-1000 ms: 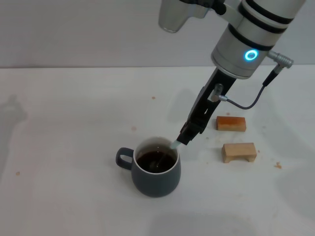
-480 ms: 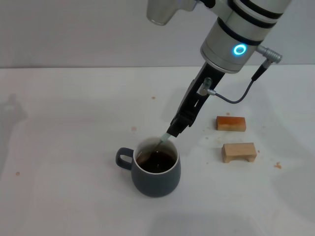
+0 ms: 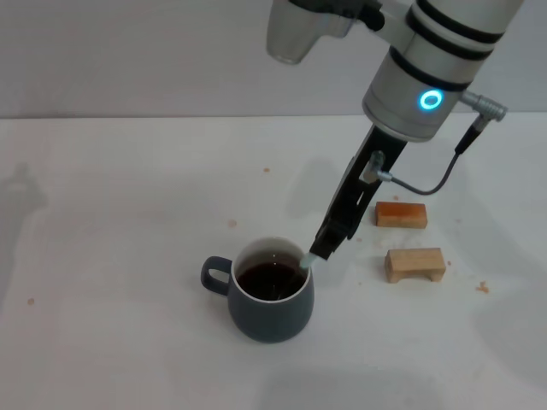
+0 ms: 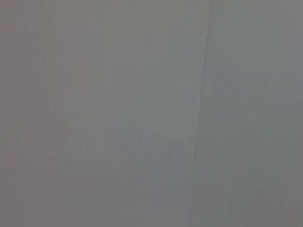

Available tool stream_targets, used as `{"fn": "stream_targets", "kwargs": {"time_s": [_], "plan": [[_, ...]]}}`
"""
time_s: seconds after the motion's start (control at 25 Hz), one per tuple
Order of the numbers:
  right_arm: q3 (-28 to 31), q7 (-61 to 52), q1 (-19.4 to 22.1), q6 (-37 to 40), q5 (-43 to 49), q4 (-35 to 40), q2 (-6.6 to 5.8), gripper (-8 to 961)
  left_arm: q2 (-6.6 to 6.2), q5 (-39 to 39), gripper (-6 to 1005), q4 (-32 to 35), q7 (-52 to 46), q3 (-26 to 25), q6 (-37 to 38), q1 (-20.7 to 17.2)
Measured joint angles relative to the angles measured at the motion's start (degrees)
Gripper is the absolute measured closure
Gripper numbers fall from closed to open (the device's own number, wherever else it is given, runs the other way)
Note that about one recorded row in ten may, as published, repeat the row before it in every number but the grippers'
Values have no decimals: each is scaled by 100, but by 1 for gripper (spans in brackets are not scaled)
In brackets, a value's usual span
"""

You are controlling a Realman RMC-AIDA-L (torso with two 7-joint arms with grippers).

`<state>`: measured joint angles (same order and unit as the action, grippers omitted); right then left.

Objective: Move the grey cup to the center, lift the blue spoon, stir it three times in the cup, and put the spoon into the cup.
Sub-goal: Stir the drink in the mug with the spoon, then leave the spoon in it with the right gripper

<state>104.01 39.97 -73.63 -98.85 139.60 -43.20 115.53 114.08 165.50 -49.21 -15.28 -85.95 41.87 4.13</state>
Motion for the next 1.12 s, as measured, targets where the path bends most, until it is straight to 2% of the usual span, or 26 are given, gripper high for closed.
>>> {"fn": "stream_targets", "kwargs": {"time_s": [0.16, 0.44, 0.68, 0.92, 1.12], "plan": [[7, -5, 4, -53, -174, 1, 96, 794, -10, 0, 1001, 7, -36, 3, 37, -1], [-10, -5, -43, 401, -359, -1, 102, 794, -18, 0, 1001, 9, -52, 9, 65, -30], [-27, -23, -84, 586, 50, 63, 108, 794, -18, 0, 1001, 9, -60, 9, 123, -35], [-49, -94, -88, 383, 162, 66, 79, 794, -32, 0, 1001, 9, -96, 9, 123, -28], [-17, -80, -97, 36, 58, 18, 126, 793, -42, 0, 1001, 9, -98, 8, 123, -5]]}}
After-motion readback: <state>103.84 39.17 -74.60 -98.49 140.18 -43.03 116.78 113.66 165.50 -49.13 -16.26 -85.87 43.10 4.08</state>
